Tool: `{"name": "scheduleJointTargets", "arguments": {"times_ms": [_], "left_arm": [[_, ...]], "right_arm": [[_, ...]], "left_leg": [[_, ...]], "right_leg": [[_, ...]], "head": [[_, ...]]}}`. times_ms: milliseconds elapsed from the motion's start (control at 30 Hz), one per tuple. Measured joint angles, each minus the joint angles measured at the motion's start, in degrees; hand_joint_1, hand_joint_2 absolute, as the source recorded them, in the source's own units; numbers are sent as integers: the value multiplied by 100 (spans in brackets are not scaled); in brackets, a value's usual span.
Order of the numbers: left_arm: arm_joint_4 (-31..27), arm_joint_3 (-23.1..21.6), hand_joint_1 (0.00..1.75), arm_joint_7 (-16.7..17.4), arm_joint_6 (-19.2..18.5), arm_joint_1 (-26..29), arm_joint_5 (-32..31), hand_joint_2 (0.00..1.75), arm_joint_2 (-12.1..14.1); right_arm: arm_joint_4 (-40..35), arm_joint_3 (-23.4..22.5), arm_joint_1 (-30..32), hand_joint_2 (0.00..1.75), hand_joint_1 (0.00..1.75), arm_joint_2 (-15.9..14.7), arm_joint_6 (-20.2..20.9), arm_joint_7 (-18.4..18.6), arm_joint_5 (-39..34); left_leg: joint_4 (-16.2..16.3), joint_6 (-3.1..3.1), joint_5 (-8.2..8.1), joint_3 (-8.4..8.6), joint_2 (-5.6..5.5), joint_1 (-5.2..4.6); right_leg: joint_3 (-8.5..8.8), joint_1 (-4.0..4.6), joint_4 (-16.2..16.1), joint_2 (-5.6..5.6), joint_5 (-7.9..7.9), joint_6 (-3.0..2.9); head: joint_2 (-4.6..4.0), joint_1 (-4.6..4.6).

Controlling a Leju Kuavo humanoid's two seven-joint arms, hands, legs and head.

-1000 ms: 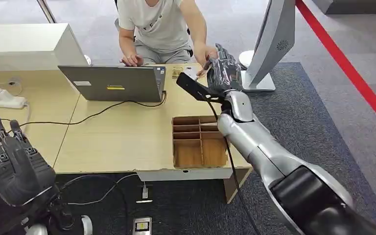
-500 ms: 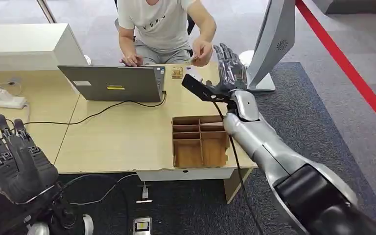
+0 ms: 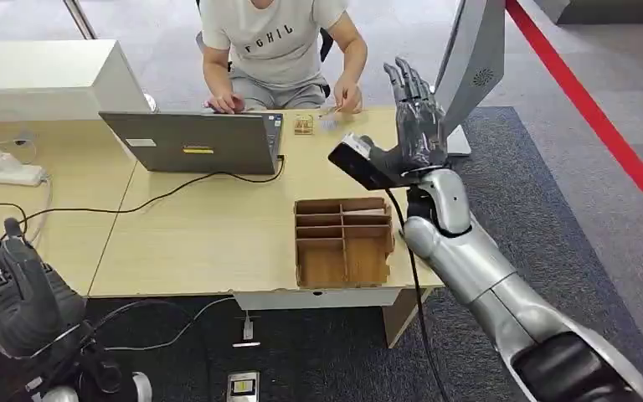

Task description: Pass the card to the sensor for recognition and then transmit it.

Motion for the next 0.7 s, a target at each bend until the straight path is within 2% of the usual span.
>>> {"name": "scheduleJointTargets", "arguments": {"times_ms": [167,233,333,500,700], "left_arm": [[-183,2,2,0,597,174,-113,175,211],[-254,-7,0,0,752,226,-208,175,278],[-361,-48,0,0,826,312,-337,175,347],[-507,-63,0,-2,839,490,-594,175,402],[-693,-66,0,-2,839,749,-796,175,409]], "right_arm": [[-1576,-302,1350,175,0,-531,-630,83,-76],[-2041,-501,1828,175,0,-627,-704,-119,-171],[-2660,-805,2599,175,0,-636,-710,-528,-302],[-3344,-1221,3444,175,0,-442,-708,-1503,-914],[-3780,-1460,3966,175,0,-146,-703,-2392,-1329]], "left_leg": [[-1,2,-6,1,-3,0],[-3,0,-8,3,2,0],[-4,0,-8,1,-4,2],[-6,0,-8,0,-2,4],[-6,-1,-7,1,-1,4]], "right_leg": [[1,0,-2,0,-4,0],[2,1,-2,2,-5,0],[5,2,-1,1,-7,0],[7,5,0,1,-8,-2],[6,5,0,1,-9,-2]], "head": [[0,7],[0,2],[0,0],[0,2],[0,2]]}}
